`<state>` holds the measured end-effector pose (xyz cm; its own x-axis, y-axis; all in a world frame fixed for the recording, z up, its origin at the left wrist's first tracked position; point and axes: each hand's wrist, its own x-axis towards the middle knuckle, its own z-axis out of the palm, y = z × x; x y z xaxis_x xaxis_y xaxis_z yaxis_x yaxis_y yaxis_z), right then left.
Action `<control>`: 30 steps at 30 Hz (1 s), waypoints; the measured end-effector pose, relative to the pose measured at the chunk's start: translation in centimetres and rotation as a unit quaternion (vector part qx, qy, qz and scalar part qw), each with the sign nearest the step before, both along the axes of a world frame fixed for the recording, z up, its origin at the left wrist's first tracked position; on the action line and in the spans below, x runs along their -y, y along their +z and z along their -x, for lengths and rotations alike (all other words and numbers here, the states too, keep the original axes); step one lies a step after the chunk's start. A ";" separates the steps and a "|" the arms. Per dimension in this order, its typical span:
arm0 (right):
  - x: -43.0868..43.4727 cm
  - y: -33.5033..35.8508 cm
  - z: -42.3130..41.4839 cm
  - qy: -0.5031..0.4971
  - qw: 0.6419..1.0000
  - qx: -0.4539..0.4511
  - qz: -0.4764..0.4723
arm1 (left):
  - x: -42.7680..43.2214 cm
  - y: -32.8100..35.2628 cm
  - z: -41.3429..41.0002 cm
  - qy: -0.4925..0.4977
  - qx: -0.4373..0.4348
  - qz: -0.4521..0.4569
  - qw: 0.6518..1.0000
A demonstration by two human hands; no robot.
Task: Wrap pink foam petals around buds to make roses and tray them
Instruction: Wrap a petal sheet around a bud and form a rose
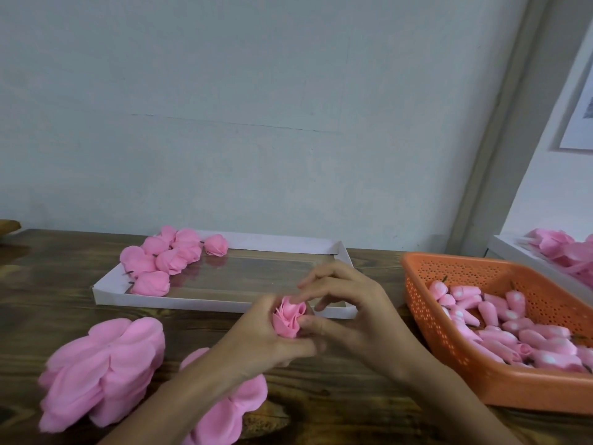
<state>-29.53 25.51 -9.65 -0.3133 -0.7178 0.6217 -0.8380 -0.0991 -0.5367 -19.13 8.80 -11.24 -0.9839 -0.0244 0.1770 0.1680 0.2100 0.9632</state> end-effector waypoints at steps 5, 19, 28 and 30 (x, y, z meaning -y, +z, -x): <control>0.0 0.1 -0.3 -0.016 0.998 -0.063 -0.003 | 0.0 -0.7 0.2 0.025 -0.016 0.026 0.999; 0.3 -0.3 -0.8 0.010 0.999 -0.031 0.003 | -0.2 -0.8 0.0 0.022 -0.046 -0.016 0.999; 2.5 -3.3 -2.9 0.026 0.964 0.261 0.044 | -1.1 -1.6 1.3 0.152 -0.065 -0.354 0.921; 3.2 -4.0 -3.7 0.033 0.969 0.244 0.037 | -1.6 -1.6 1.1 0.164 -0.032 -0.359 0.918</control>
<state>-25.79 22.31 -13.68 -0.5381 -0.7052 0.4617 -0.4774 -0.1965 -0.8565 -20.21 10.40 -12.88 -0.8910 -0.4504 0.0567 0.2699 -0.4254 0.8638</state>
